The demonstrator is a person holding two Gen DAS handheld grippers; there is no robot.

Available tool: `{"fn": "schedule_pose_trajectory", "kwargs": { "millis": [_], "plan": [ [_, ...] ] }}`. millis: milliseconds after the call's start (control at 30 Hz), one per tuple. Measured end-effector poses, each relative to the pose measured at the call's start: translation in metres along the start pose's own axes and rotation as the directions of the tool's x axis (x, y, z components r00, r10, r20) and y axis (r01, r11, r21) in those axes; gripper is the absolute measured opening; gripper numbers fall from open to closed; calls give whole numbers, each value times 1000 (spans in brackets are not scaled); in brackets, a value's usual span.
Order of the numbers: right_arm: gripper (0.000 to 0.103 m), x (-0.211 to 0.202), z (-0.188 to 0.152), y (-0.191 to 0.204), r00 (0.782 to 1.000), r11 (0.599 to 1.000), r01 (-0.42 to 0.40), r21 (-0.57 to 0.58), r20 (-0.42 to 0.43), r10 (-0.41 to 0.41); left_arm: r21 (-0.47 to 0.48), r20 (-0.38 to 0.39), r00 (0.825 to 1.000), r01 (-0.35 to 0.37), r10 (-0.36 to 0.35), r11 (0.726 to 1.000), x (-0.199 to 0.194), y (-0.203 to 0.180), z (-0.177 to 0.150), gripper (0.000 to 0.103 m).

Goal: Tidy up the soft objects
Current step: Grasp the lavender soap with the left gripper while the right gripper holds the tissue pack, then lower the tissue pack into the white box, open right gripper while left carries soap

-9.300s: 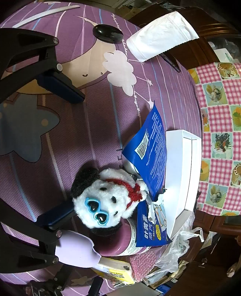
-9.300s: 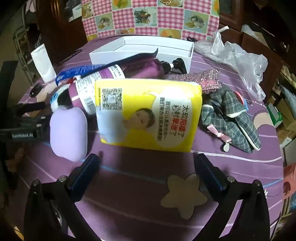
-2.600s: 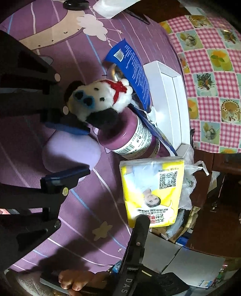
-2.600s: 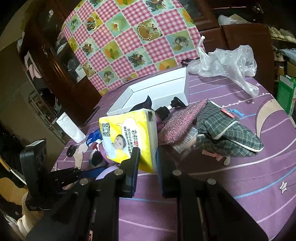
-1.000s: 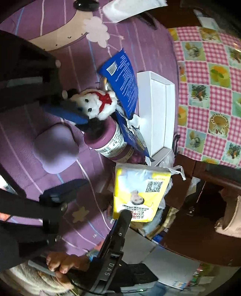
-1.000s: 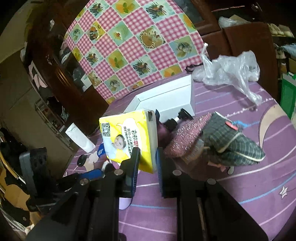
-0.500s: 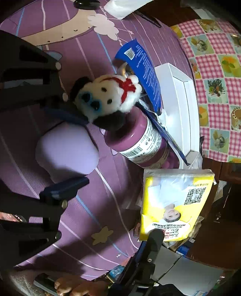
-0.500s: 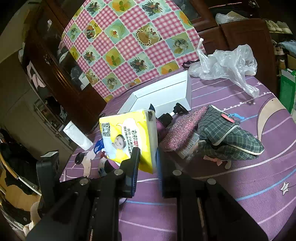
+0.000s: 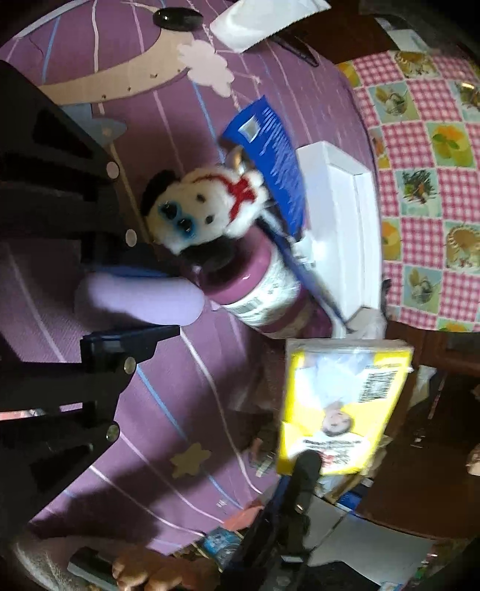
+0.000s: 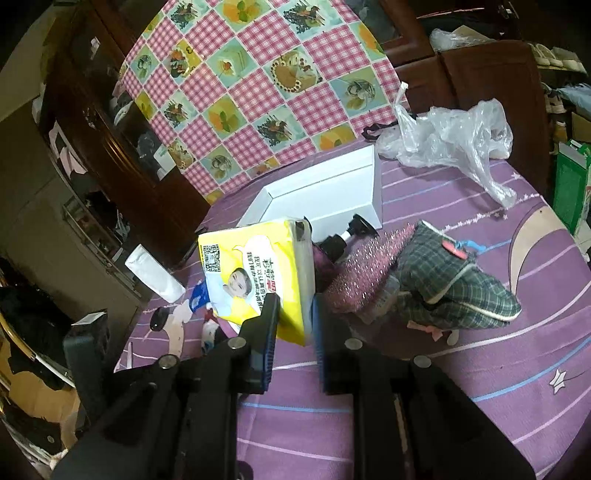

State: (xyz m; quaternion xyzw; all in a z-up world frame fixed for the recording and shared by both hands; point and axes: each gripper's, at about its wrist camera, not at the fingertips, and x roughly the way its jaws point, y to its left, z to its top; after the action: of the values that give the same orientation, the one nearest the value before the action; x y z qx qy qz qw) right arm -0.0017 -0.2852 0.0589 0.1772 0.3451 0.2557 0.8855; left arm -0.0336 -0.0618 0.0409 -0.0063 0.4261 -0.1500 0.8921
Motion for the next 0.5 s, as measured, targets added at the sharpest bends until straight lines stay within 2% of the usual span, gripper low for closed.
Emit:
{"fn": "schedule_pose_trajectory", "kwargs": {
  "millis": [167, 267, 500],
  "plan": [
    [20, -1, 10, 7, 1000, 1000, 0, -8, -8, 0, -14, 83, 997, 5, -3, 1000, -33, 5, 16, 21],
    [20, 5, 23, 12, 999, 1000, 6, -11, -35, -6, -25, 128, 992, -15, 18, 1000, -44, 11, 32, 21],
    [20, 28, 63, 20, 995, 999, 15, -47, -96, -19, -112, 186, 981, -29, 50, 993, -45, 41, 74, 22]
  ]
}}
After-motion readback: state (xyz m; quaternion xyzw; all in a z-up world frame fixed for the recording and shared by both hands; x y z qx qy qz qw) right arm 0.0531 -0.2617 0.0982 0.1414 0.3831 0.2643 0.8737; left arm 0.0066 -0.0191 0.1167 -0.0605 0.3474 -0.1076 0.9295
